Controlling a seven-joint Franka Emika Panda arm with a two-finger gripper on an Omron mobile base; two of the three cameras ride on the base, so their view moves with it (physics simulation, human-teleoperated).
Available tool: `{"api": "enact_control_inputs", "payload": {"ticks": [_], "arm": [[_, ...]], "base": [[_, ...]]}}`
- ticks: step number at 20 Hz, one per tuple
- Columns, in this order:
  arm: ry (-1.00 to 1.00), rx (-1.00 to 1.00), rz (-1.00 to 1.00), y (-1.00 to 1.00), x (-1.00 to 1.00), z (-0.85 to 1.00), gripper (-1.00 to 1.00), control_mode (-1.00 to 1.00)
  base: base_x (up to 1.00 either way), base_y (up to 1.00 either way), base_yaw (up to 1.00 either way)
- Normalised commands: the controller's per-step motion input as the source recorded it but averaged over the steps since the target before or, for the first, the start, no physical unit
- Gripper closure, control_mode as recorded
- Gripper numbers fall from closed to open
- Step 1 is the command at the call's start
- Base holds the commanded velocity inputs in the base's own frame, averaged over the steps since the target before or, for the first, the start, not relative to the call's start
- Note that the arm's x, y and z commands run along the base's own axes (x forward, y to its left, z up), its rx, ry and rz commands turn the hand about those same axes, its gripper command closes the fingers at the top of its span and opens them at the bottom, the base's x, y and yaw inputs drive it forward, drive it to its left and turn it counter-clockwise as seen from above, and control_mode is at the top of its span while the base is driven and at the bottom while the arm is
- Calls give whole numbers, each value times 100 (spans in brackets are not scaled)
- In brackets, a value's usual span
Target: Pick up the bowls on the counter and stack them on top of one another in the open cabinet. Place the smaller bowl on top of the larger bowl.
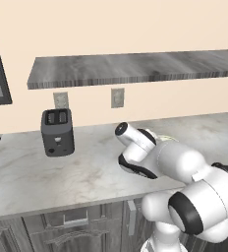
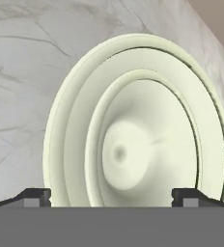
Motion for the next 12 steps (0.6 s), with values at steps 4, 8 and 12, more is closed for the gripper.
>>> {"api": "enact_control_inputs", "payload": {"ticks": [4,8,12], "arm": [[3,0,-1,0,0,0,-100,-100],[5,0,-1,0,-3,3,-100,-100],[6,0,-1,0,-10,8,-100,-100]], "base": [[0,0,0],[0,0,0],[0,0,0]]}}
